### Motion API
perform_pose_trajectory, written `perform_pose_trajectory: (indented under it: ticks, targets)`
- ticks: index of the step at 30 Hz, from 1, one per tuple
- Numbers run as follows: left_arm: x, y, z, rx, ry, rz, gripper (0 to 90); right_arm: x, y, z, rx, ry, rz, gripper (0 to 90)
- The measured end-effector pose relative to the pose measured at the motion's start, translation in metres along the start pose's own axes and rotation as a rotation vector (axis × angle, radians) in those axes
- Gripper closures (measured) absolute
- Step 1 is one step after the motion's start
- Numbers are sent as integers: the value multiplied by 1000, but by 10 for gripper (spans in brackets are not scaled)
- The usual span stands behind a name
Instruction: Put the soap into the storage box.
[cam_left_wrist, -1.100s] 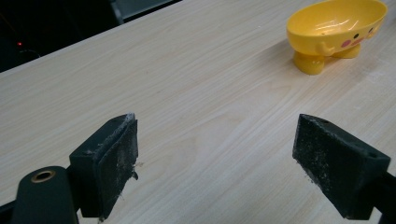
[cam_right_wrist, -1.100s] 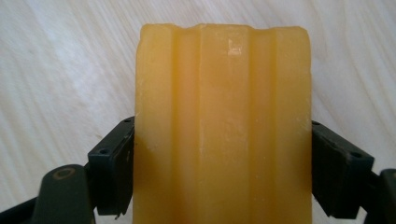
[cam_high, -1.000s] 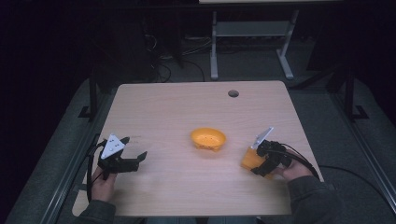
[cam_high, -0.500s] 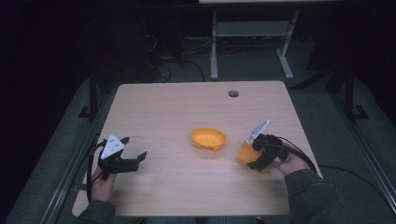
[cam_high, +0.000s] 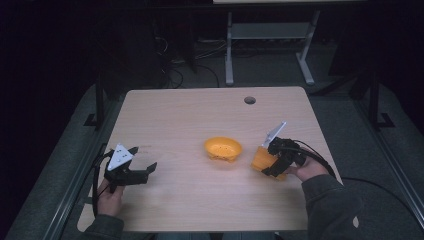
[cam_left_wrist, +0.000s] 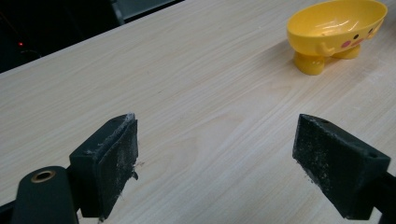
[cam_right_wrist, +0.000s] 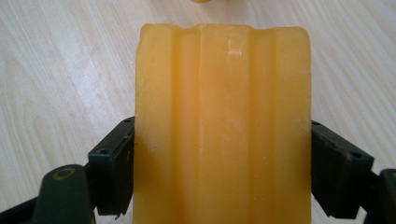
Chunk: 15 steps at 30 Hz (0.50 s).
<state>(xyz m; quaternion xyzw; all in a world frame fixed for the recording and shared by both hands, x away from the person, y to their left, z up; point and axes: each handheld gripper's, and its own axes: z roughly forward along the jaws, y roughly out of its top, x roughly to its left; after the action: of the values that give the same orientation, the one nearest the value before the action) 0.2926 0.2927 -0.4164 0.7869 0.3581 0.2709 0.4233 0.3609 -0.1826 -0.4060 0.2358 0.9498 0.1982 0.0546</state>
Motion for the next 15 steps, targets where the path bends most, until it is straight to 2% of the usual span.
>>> perform_pose_trajectory:
  ticks: [15]
  targets:
    - [1,0,-1,-6,1,-2,134,-5,13,-7,-13,4,-12,206]
